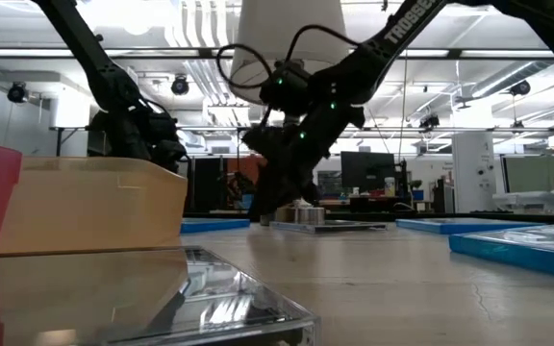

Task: Pick & place jewel cases by type
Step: Put the top left blue cd case into the orange bin

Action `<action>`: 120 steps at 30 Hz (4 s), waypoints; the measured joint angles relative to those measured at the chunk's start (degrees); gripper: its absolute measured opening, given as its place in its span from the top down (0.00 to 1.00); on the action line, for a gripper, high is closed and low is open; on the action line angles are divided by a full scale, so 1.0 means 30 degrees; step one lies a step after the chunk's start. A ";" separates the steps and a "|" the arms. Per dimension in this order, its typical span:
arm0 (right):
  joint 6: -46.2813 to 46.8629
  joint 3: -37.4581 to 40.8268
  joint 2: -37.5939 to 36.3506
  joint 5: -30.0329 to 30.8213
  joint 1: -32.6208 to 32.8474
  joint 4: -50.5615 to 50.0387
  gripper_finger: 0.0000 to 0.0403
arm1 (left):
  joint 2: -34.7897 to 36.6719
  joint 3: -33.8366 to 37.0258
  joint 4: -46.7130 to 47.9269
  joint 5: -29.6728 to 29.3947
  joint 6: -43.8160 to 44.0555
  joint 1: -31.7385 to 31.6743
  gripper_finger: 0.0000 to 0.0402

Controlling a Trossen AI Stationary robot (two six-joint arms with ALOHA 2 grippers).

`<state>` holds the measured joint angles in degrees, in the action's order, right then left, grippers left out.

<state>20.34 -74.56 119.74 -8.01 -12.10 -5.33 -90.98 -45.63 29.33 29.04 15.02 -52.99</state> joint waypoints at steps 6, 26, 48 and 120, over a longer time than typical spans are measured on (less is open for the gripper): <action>-0.0397 -0.0924 0.0730 0.0146 0.0000 0.0171 0.98 | 0.0000 0.0007 0.0032 0.0196 0.0054 0.0055 0.34; -0.0455 -0.3655 0.3221 0.0146 -0.0054 0.0346 0.98 | 0.0001 0.0224 -0.0046 0.0532 0.0397 0.0250 0.34; -0.0337 -0.3717 0.3265 0.0277 -0.0386 0.0456 0.98 | 0.0036 0.0939 -0.1411 0.0891 0.2068 0.1260 0.34; -0.2210 -0.3717 -0.1702 -0.1536 0.0036 -0.4455 0.98 | 0.3179 -0.4121 0.8160 0.2898 -0.2010 0.1042 1.00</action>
<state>13.72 -85.71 114.63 -12.62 -11.99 -18.70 -81.44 -57.99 53.81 37.74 8.99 -49.87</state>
